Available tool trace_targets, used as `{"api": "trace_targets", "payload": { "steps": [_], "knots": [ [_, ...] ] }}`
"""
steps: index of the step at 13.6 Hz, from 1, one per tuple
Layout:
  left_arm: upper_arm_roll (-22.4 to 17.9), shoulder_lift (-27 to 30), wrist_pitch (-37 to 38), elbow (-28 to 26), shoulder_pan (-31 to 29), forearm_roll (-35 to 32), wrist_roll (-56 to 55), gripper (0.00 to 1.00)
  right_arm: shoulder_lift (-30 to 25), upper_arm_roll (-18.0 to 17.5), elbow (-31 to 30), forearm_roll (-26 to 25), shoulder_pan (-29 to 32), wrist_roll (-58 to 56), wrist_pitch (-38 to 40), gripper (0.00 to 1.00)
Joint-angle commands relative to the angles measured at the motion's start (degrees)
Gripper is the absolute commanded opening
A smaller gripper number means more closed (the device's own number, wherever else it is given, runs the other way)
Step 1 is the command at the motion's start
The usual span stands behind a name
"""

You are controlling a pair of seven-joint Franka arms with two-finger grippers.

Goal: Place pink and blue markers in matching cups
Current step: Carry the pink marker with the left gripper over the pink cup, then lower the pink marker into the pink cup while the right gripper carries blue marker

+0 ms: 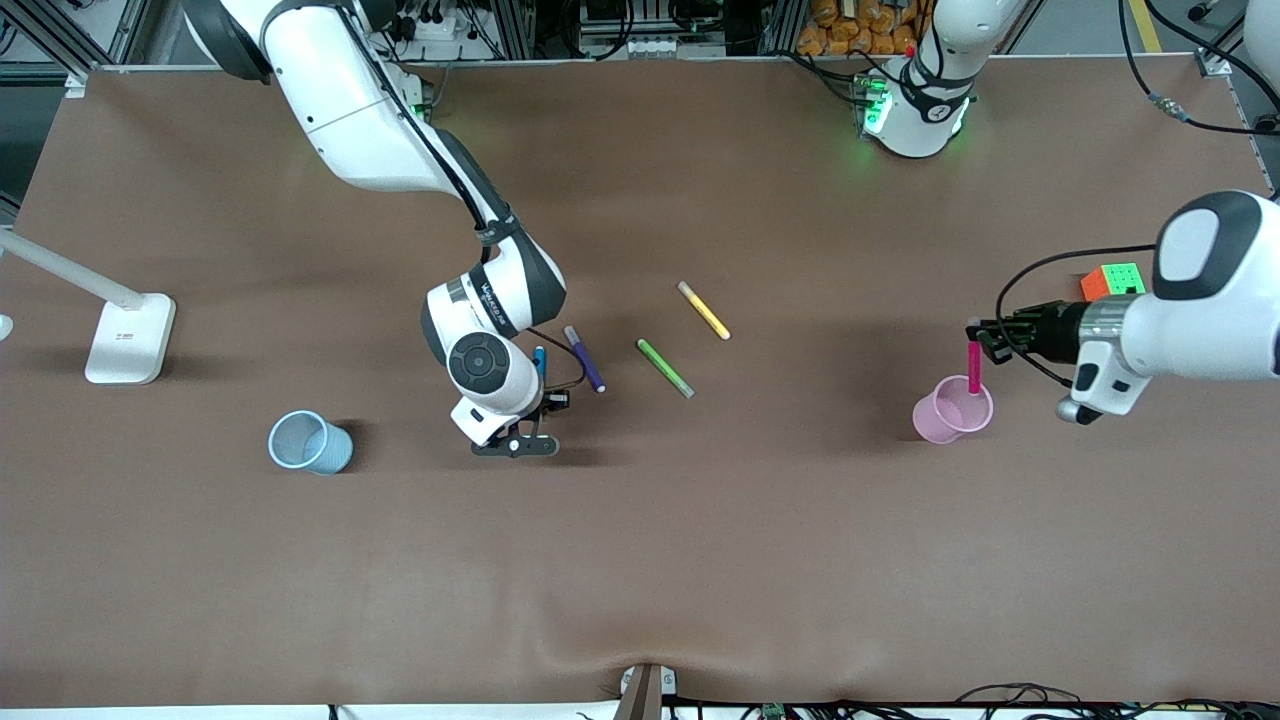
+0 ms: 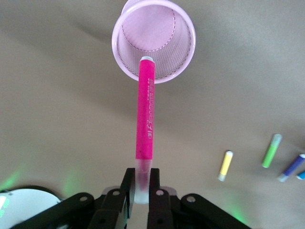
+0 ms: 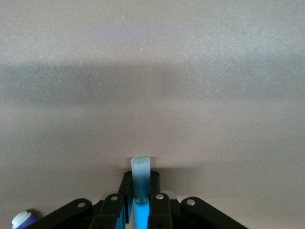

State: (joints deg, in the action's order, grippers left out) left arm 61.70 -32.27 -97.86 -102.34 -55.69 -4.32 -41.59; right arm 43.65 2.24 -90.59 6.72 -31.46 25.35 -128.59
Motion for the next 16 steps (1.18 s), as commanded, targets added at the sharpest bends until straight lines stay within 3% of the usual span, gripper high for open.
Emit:
{"api": "trace_targets", "payload": {
  "steps": [1,5,7,13,16],
  "knots": [
    [-1.58,-2.44,1.62,2.5,0.31,4.31,0.37,0.0,-2.24,-0.22,0.24,0.76,1.57,-1.7,0.27,0.0],
    [-3.08,-3.75,1.62,3.73,0.93,6.59,-0.42,0.0,-6.63,0.04,0.59,0.58,4.82,-9.95,-0.09,0.0],
    [-5.79,-4.37,1.54,4.17,1.19,8.54,-0.42,0.0,-10.05,0.13,0.33,0.05,7.18,-15.47,-1.57,0.0],
    [-6.33,-5.78,1.1,4.61,1.46,8.71,-2.26,0.0,-17.53,0.04,-1.25,0.23,19.39,-35.51,-2.02,0.0],
    [-6.33,-7.27,1.1,5.74,1.46,8.71,-2.27,0.0,-18.42,-0.13,-1.78,0.93,25.02,-43.35,-2.81,0.0]
  ]
}}
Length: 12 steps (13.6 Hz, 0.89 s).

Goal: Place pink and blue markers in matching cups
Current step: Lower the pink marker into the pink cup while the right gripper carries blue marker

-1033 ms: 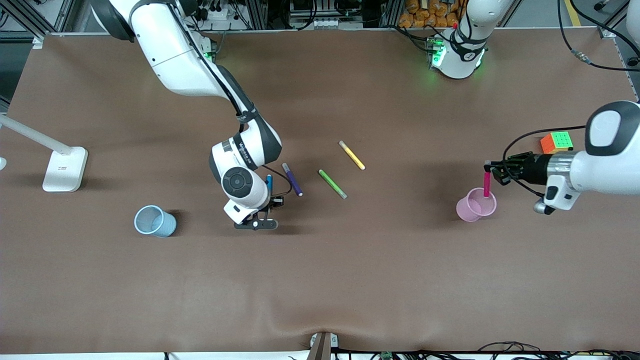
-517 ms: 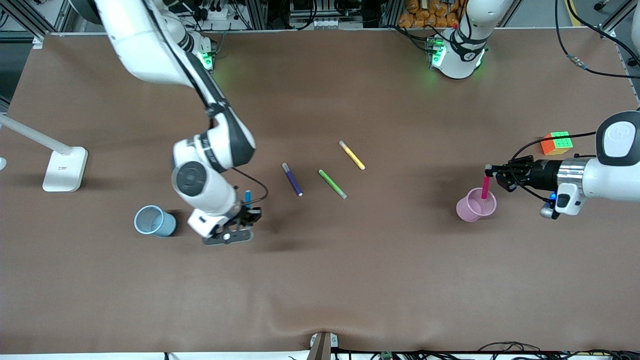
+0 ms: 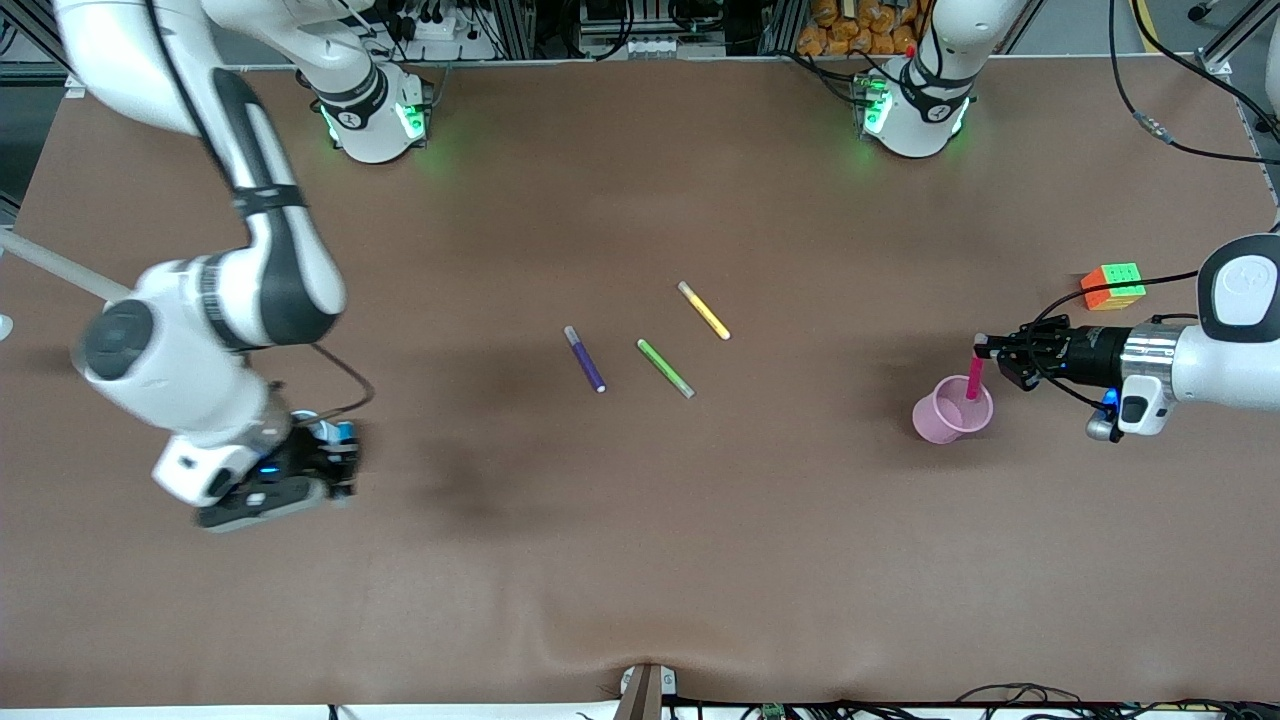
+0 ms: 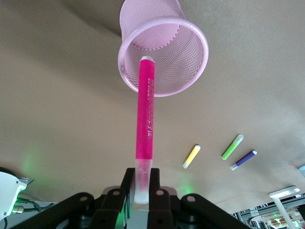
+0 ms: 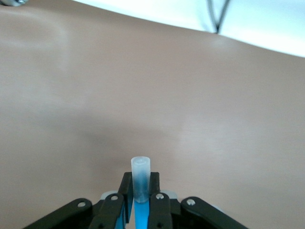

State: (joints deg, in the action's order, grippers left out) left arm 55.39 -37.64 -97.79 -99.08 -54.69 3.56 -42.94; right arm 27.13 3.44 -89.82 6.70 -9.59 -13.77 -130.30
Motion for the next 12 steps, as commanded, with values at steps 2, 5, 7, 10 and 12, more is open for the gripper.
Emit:
{"api": "trace_targets", "payload": {
  "steps": [2,5,7,10,12],
  "knots": [
    [-0.02,-3.14,1.02,2.93,0.64,0.75,-0.91,0.0,-1.82,-1.51,-3.6,1.03,4.75,-8.0,-3.8,0.0],
    [-0.02,-3.32,1.02,3.02,1.43,0.84,-1.0,0.19,-5.14,-1.6,-10.08,2.43,5.72,-15.91,-10.74,0.0],
    [-0.02,-3.32,1.02,3.02,1.43,0.84,-1.7,0.56,-8.65,-1.51,-17.19,4.02,5.64,-18.66,-16.8,0.0],
    [-0.02,-3.14,1.11,4.25,1.69,0.75,-3.1,0.95,-11.21,-1.6,-21.53,4.02,5.63,-18.84,-19.64,0.0],
    [0.07,-2.53,1.64,4.86,1.7,0.66,-3.46,1.0,-12.53,-1.68,-23.72,4.02,5.64,-19.27,-20.08,0.0]
  ]
}}
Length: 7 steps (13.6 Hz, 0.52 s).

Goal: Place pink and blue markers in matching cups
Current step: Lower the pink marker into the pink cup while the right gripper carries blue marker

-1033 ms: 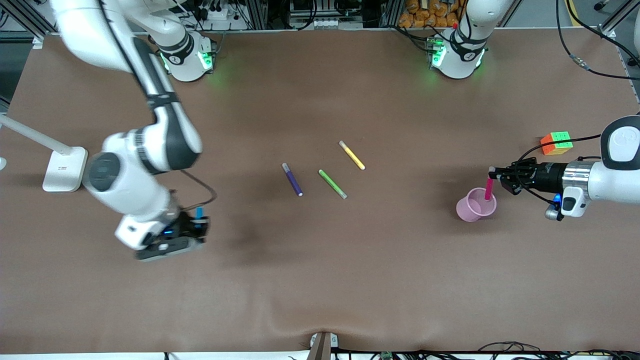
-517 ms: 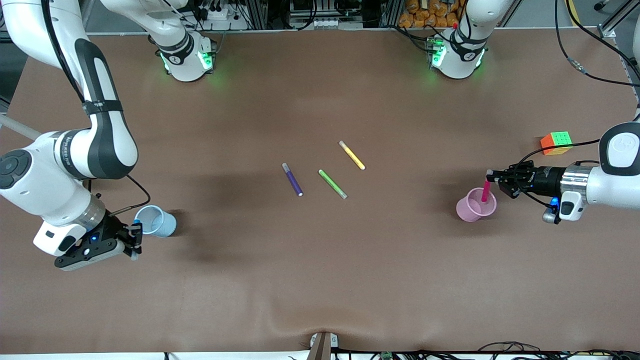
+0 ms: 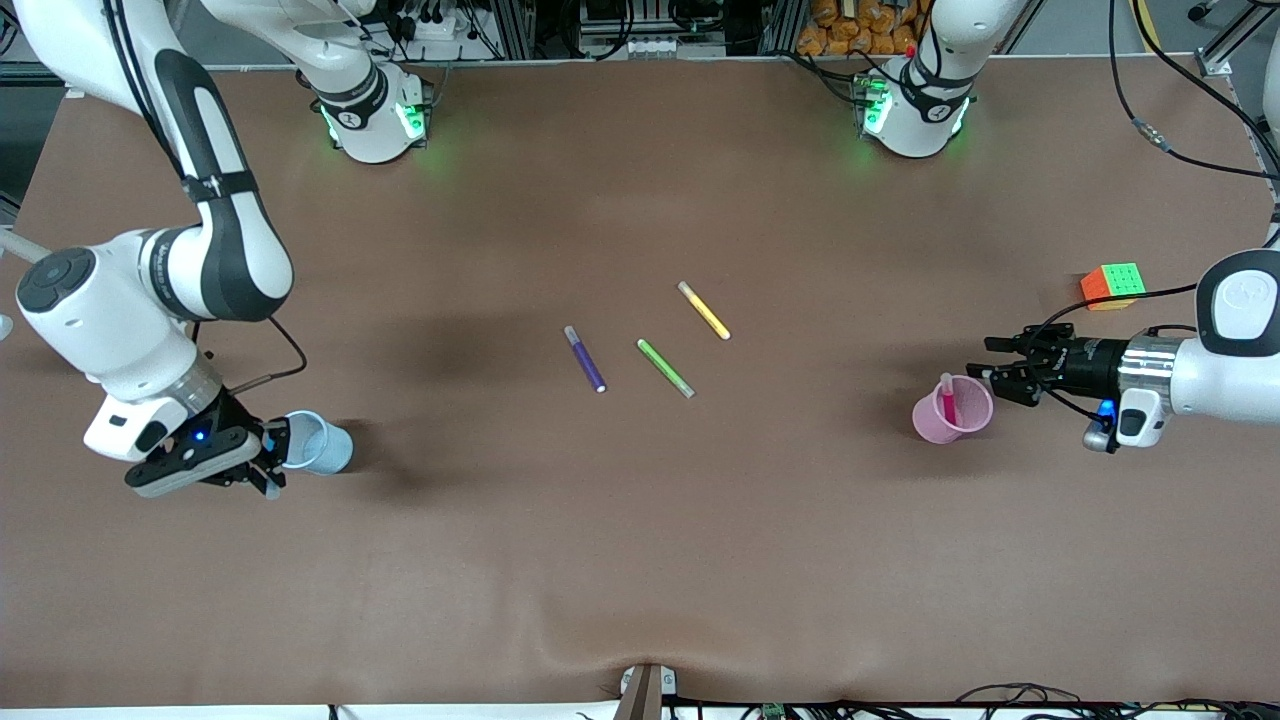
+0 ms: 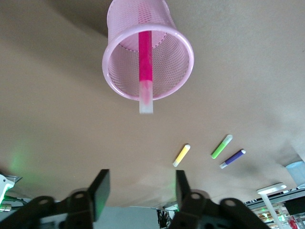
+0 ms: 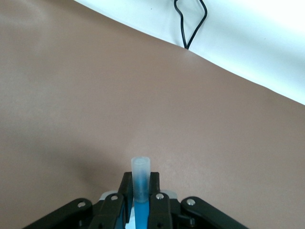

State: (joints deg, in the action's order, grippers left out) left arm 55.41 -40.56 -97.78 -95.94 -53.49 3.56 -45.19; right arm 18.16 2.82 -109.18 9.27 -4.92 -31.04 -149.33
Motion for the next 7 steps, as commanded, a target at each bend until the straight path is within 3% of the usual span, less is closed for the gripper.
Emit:
{"api": "trace_targets", "payload": {
  "steps": [1,7],
  "knots": [
    [0.05,0.4,2.58,2.67,1.02,0.66,-1.74,1.0,-3.83,-1.06,-5.15,1.54,0.88,-2.09,-1.83,0.0],
    [0.58,3.37,8.04,5.67,1.28,0.22,-1.74,1.0,-3.04,-1.41,-9.11,3.91,0.79,-8.51,-11.67,0.0]
  ]
}}
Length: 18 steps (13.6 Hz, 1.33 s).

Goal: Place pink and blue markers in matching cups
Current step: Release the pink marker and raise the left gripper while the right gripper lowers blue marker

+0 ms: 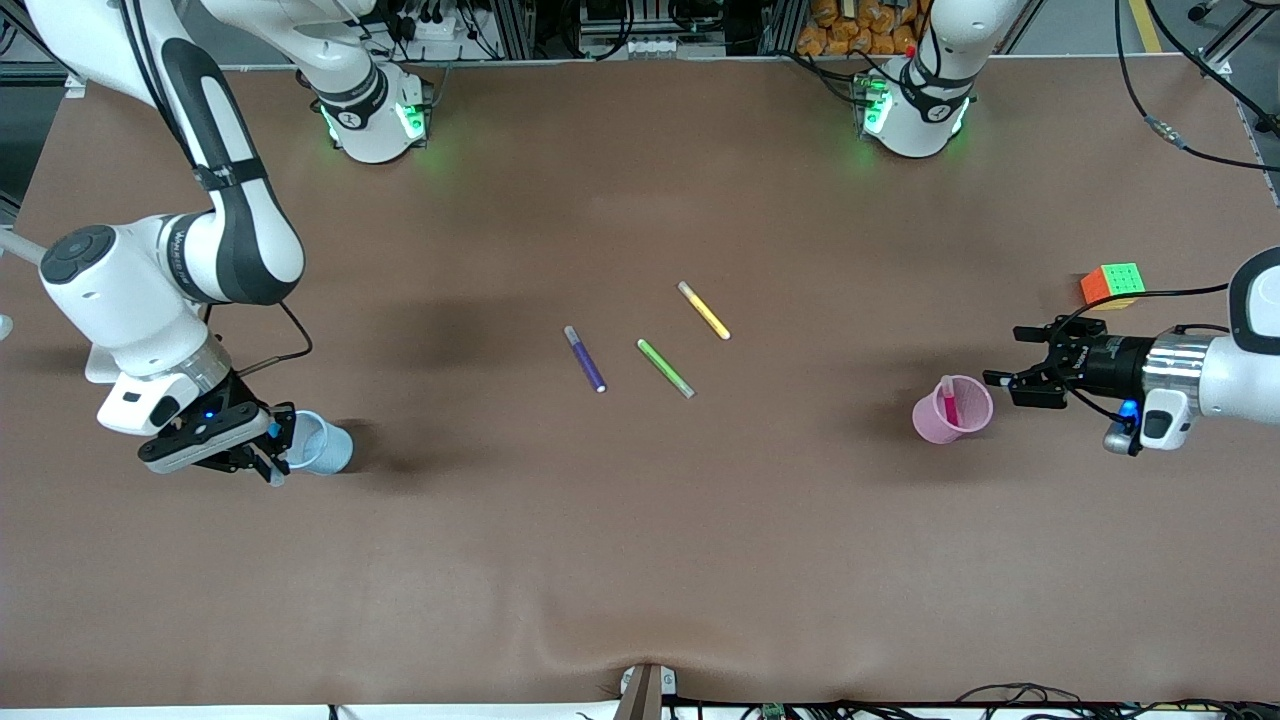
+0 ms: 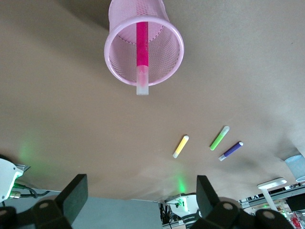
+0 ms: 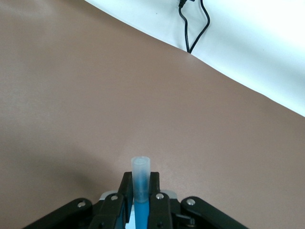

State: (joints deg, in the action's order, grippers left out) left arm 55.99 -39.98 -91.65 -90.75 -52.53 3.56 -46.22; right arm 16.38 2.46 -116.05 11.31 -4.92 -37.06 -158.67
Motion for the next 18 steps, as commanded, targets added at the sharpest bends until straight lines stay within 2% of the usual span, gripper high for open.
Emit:
{"api": "trace_targets", "payload": {
  "steps": [1,8,11,15,18],
  "knots": [
    [0.17,3.67,2.52,0.57,0.32,0.13,-0.63,1.0,-1.09,-1.05,-2.68,1.79,0.7,-2.49,-3.39,0.0],
    [3.68,10.7,3.67,0.57,-0.03,-1.71,-0.02,1.0,3.39,-1.14,-2.77,1.79,0.53,-2.49,-9.99,0.0],
    [6.49,14.04,5.42,0.57,-0.2,-6.79,2.0,1.0,4.79,-1.14,-2.86,1.88,0.7,-2.49,-11.21,0.0],
    [8.52,19.66,6.92,0.83,-0.2,-10.58,7.09,1.0,5.15,-1.32,-6.72,1.79,0.26,-2.4,-17.27,0.0],
    [8.52,24.41,7.18,1.45,-0.2,-10.77,11.92,1.0,4.71,-1.58,-8.22,1.88,0.44,-2.31,-18.17,0.0]
  ]
}}
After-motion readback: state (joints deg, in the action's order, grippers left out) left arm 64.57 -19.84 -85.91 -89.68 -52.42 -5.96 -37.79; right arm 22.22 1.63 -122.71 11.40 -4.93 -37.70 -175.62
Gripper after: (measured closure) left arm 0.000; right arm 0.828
